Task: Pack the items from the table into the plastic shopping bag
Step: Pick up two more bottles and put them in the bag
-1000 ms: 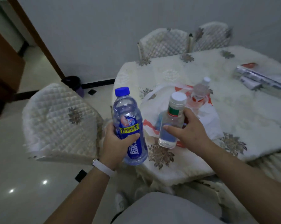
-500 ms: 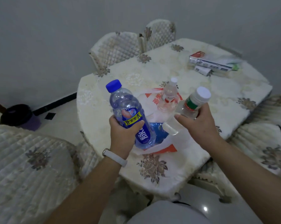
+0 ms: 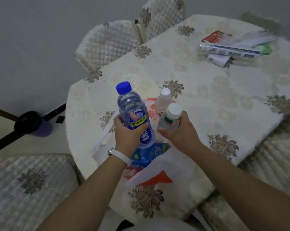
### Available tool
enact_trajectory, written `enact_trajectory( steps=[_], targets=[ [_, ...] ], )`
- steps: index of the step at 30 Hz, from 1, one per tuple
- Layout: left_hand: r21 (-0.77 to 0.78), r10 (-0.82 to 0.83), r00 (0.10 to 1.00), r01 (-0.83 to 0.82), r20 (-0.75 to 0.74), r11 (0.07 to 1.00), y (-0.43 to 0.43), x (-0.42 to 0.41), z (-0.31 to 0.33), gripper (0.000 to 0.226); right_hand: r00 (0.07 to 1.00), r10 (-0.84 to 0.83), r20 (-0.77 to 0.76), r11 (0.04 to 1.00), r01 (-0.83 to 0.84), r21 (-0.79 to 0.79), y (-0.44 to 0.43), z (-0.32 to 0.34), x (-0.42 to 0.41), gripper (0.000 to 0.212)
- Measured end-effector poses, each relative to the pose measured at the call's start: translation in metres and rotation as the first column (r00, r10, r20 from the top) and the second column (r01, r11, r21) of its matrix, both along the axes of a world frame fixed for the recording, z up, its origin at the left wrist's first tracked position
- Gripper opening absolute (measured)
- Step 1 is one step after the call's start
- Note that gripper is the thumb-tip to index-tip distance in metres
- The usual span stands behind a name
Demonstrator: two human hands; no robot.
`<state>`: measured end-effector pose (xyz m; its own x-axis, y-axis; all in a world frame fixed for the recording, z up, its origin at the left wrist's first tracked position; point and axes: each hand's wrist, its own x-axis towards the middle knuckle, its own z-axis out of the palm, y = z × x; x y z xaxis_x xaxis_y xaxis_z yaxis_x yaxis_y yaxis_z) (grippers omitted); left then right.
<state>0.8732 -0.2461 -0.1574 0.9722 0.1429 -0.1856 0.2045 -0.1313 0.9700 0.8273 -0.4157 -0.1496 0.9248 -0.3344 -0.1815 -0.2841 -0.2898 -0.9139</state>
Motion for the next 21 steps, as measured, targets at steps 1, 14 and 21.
enact_trajectory(
  steps=[1,14,21],
  targets=[
    [0.030,-0.009,1.000,0.009,0.008,1.000,-0.005,0.002,-0.004,0.066,1.000,0.009,-0.020,1.000,-0.009,-0.011,-0.004,-0.001,0.005,0.070],
    [0.123,-0.180,0.979,0.169,0.091,0.978,-0.016,0.036,-0.041,0.068,0.988,-0.006,-0.155,0.972,-0.031,-0.234,-0.053,-0.031,0.016,0.064],
    [0.120,-0.239,0.962,0.224,0.132,0.967,0.000,0.055,-0.055,0.067,0.979,-0.134,-0.155,0.951,0.083,-0.298,-0.047,-0.047,0.011,0.064]
  ],
)
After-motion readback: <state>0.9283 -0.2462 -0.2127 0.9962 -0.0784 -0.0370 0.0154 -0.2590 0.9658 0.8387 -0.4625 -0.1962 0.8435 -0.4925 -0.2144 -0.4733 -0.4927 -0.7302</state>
